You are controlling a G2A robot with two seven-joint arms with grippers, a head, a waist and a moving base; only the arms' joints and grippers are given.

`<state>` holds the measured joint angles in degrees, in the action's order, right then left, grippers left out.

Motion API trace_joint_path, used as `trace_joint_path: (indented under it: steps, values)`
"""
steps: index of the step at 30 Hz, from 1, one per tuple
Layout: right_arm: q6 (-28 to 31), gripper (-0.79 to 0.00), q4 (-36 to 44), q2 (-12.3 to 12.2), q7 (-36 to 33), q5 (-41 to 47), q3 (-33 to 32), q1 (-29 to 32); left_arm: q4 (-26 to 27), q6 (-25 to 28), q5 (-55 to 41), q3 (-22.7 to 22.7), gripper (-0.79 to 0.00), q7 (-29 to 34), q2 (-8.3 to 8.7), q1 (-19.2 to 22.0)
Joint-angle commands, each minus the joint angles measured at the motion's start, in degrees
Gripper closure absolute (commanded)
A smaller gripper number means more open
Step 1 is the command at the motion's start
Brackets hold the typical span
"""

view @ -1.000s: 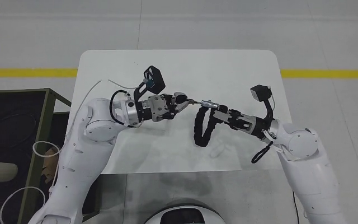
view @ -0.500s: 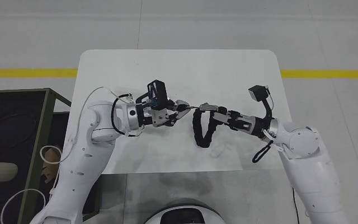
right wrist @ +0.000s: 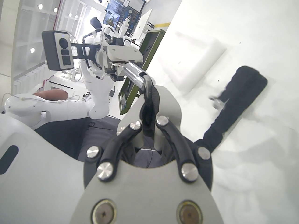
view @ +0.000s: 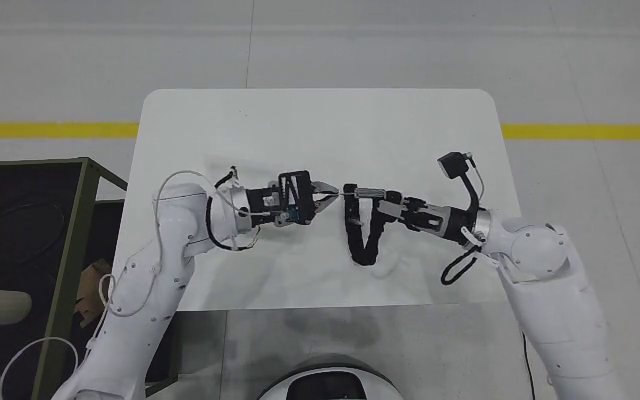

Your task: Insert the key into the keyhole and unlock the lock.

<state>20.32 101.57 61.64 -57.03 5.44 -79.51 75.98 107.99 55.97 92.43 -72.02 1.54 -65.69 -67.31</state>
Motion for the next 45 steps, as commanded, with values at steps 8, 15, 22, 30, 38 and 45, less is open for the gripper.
trace_joint_path:
  steps: [8, 15, 22, 30, 38, 45]
  values:
    - [-4.4, 0.0, -0.3, -0.2, 5.3, -7.5, -0.3, -0.3, -7.8, -9.6, -8.0, -2.1, -0.542, -2.3, -0.79, -1.0]
    - [-12.3, 0.0, 1.1, -0.3, 12.0, -21.5, 0.9, 0.6, -5.0, -27.0, -58.8, -6.4, -0.785, 14.0, -2.13, -3.8]
    - [-16.7, 0.0, -0.8, 0.5, 16.5, -27.3, 5.2, -1.2, -1.0, -34.8, -80.9, -6.9, -0.785, 27.8, -2.17, -9.0]
    - [-22.2, -0.785, -4.6, 1.2, 13.9, -27.3, 8.5, -4.0, -0.7, -34.1, -80.8, -6.6, -0.785, 28.6, -2.15, -9.2]
    - [-24.9, -0.785, -2.0, 1.5, 19.1, -30.3, 7.9, -2.9, -0.7, -34.1, -80.8, -6.6, -0.785, 28.6, -2.15, -9.2]
    - [-23.3, -0.781, -0.3, 1.6, 20.7, -28.0, 7.4, -1.3, -0.7, -34.1, -80.8, -6.6, -0.784, 28.6, -2.15, -9.2]
